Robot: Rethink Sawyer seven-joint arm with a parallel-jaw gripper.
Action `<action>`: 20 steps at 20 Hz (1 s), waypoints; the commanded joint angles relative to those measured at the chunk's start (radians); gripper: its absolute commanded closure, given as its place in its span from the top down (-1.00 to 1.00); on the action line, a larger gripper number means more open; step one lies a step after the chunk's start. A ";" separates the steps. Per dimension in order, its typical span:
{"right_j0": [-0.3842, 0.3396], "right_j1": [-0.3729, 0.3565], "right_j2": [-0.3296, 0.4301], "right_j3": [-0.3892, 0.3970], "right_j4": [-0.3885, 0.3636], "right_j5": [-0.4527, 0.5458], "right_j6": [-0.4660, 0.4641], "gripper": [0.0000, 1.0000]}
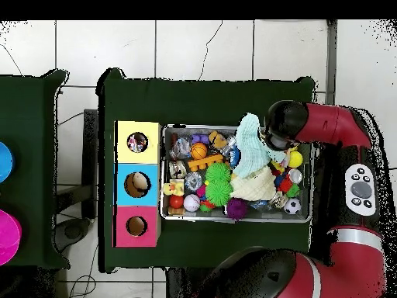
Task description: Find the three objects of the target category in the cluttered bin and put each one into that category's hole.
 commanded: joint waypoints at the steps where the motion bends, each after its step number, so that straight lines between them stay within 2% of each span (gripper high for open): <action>1: -0.001 0.009 0.082 0.093 0.028 0.130 -0.275 -1.00; 6: 0.011 -0.015 0.074 0.099 0.019 0.102 -0.249 -1.00; 11: 0.038 -0.133 0.060 0.154 0.002 -0.022 -0.205 -1.00; 13: 0.046 -0.172 0.061 0.162 -0.002 -0.040 -0.208 -1.00; 20: 0.068 -0.247 0.074 0.134 -0.001 -0.020 -0.231 -1.00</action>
